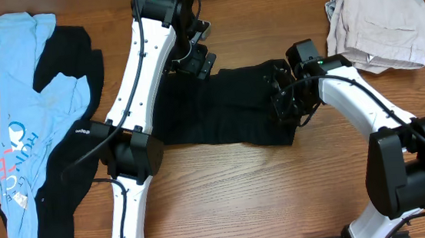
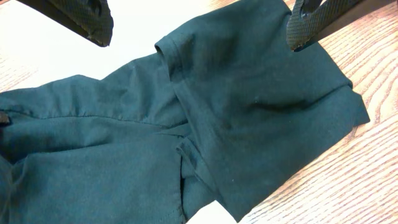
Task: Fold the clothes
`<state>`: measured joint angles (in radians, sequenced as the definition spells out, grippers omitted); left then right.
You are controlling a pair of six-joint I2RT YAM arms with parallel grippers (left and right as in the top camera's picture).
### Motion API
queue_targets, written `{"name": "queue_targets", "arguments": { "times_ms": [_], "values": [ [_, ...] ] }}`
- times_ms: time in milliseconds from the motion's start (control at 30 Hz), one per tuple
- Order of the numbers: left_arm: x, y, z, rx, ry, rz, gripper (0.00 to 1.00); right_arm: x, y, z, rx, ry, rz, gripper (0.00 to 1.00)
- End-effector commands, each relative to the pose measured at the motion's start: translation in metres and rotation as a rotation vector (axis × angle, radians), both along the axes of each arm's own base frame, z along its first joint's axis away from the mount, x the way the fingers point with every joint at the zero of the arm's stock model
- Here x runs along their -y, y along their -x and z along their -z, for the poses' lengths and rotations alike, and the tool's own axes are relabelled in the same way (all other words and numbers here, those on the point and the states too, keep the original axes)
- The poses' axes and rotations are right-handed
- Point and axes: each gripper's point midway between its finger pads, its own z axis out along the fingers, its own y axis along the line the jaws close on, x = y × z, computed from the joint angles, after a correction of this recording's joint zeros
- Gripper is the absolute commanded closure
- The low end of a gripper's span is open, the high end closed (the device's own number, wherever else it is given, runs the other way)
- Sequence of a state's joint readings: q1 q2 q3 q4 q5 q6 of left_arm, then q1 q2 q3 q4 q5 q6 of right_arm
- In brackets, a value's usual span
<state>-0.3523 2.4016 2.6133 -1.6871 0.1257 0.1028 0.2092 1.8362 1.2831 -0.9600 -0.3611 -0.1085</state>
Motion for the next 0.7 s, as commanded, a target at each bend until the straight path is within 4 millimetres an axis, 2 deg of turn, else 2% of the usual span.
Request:
{"name": "queue_targets", "arguments": {
  "times_ms": [0, 267, 433, 467, 500, 533, 567, 600, 633, 667],
  "values": [
    [-0.003, -0.003, -0.012, 0.033, 0.006, -0.011, 0.09, -0.004, -0.023, -0.025, 0.091, -0.021, 0.020, 0.96],
    [-0.003, -0.003, -0.012, 0.033, 0.006, -0.011, 0.06, -0.010, -0.064, -0.033, 0.240, -0.053, 0.061, 0.96],
    [-0.003, -0.003, -0.012, 0.033, 0.006, -0.011, 0.06, -0.009, -0.082, -0.017, 0.271, -0.031, 0.089, 0.96],
    [-0.003, -0.003, -0.012, 0.033, 0.006, -0.011, 0.06, -0.007, -0.084, -0.012, 0.270, -0.019, 0.096, 0.90],
    [-0.003, -0.003, -0.012, 0.033, 0.006, -0.011, 0.06, -0.006, -0.085, -0.007, 0.264, -0.012, 0.098, 0.72],
    [-0.003, -0.003, -0.012, 0.033, 0.006, -0.011, 0.05, -0.006, -0.084, -0.004, 0.256, -0.007, 0.099, 0.45],
    [-0.003, -0.003, -0.012, 0.033, 0.006, -0.011, 0.04, -0.005, -0.082, -0.001, 0.242, -0.003, 0.101, 0.34],
    [-0.003, -0.003, -0.012, 0.033, 0.006, -0.011, 0.03, -0.003, -0.081, 0.000, 0.231, 0.000, 0.106, 0.18],
    [-0.003, -0.003, -0.012, 0.033, 0.006, -0.011, 0.02, 0.001, -0.079, 0.001, 0.215, 0.008, 0.131, 0.07],
    [-0.003, -0.003, -0.012, 0.033, 0.006, -0.011, 0.02, 0.005, -0.078, 0.001, 0.203, 0.016, 0.152, 0.01]
  ]
}}
